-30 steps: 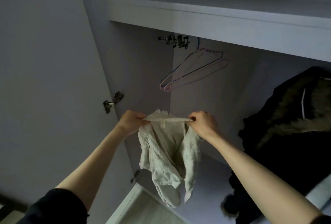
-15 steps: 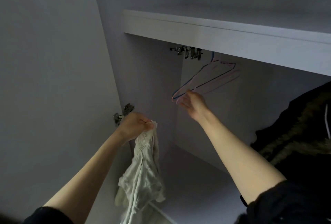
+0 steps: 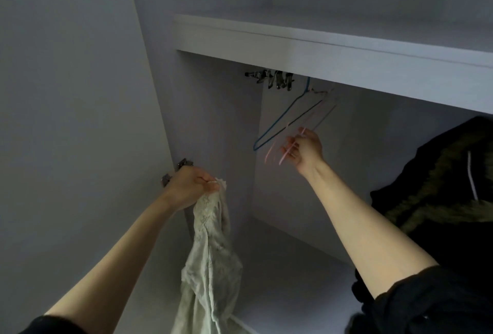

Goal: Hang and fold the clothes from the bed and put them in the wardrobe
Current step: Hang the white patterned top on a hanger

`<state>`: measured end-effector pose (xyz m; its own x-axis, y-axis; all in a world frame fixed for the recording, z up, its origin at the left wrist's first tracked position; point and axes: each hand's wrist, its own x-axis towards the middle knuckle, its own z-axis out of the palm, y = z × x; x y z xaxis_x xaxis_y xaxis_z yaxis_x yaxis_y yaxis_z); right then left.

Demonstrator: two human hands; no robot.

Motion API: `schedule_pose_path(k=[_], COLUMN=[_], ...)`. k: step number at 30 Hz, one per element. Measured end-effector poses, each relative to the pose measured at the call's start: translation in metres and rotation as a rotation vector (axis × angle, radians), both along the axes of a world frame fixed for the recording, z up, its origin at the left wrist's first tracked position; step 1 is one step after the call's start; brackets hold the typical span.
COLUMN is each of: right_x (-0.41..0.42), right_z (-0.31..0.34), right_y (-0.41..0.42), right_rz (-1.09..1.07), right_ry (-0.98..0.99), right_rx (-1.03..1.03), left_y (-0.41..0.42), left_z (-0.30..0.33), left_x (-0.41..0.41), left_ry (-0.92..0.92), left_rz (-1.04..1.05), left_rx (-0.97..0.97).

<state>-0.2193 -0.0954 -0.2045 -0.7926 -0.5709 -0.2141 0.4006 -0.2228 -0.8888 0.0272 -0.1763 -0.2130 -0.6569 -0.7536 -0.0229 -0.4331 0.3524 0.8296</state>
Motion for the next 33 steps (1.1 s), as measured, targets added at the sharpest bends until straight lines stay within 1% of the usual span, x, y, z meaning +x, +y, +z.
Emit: schedule_pose_path(k=[3, 6, 11, 13, 19, 21, 24, 27, 29, 31, 33], right_x=[-0.007, -0.009, -0.004, -0.001, 0.01, 0.015, 0.016, 0.005, 0.0, 0.001, 0.005], right_z=[0.002, 0.004, -0.01, -0.021, -0.07, -0.09, -0.115, -0.121, -0.124, -0.13, -0.135], right_y=[0.014, 0.032, 0.068, 0.084, 0.142, 0.162, 0.186, 0.193, 0.194, 0.193, 0.196], right_rz=[0.006, -0.025, -0.03, -0.039, -0.093, -0.097, -0.112, -0.02, 0.035, 0.006, -0.102], right_ry=[0.038, 0.019, -0.002, -0.028, -0.085, -0.062, 0.002, -0.04, -0.097, -0.16, -0.209], right_rx=[0.02, -0.011, 0.012, 0.016, 0.144, 0.133, 0.111, 0.208, 0.364, 0.446, 0.425], left_y=[0.002, 0.006, 0.009, 0.01, 0.034, 0.041, 0.047, 0.051, 0.056, 0.059, 0.06], left_z=[-0.001, -0.001, -0.009, -0.013, -0.018, -0.018, -0.017, -0.016, -0.018, -0.02, -0.022], left_x=[-0.007, -0.012, -0.022, -0.028, -0.05, -0.054, -0.058, -0.062, -0.065, -0.066, -0.065], left_ry=[-0.002, 0.017, 0.066, 0.063, 0.114, 0.106, 0.066, 0.019, -0.002, -0.023, -0.043], left_rz=[-0.022, -0.05, -0.061, -0.061, -0.085, -0.114, -0.144, -0.159, -0.173, -0.186, -0.193], left_rx=[-0.012, 0.0, 0.03, 0.039, 0.099, 0.115, 0.086, 0.077, 0.08, 0.075, 0.073])
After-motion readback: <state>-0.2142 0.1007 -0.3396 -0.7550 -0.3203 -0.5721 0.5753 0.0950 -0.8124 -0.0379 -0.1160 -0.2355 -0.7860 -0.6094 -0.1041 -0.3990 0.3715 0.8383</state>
